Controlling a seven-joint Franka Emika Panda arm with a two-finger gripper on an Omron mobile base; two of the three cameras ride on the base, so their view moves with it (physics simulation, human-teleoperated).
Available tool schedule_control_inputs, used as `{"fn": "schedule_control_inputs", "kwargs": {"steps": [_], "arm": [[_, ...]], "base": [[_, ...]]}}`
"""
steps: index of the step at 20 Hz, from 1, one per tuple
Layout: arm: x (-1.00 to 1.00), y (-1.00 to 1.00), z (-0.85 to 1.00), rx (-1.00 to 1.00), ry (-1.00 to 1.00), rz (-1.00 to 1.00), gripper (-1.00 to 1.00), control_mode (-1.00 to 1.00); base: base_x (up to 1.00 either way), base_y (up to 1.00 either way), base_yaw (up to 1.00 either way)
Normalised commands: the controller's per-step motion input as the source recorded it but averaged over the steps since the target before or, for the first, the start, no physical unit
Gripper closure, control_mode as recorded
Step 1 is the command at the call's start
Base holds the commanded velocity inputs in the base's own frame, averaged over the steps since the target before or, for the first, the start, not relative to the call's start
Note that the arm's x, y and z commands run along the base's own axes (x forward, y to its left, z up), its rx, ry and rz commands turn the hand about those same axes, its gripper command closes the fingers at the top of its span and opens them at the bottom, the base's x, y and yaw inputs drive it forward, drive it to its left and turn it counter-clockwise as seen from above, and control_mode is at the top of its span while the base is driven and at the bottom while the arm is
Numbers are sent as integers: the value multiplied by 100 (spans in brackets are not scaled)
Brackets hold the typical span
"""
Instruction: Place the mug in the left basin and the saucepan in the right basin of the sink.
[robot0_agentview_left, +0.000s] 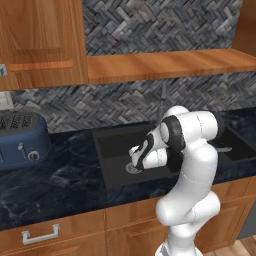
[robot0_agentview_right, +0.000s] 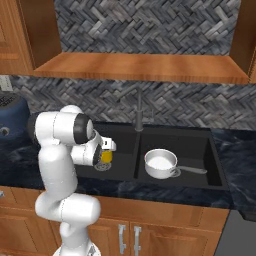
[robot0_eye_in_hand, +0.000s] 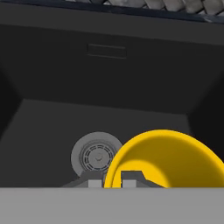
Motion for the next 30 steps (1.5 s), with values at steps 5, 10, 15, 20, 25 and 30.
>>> {"fn": "schedule_control_inputs", "kwargs": {"steps": [5, 10, 15, 20, 25, 30], "arm": [[14, 0, -31, 0, 0, 0, 100, -100], [14, 0, -27, 0, 0, 0, 100, -100], [14, 3, -19, 0, 0, 0, 100, -100], [11, 5, -13, 0, -1, 0, 100, -100], [10, 8, -17, 0, 0, 0, 100, -100], [13, 4, -32, -4, 0, 0, 100, -100]], "base": [[0, 0, 0], [0, 0, 0], [0, 0, 0], [0, 0, 0], [0, 0, 0], [0, 0, 0]]}}
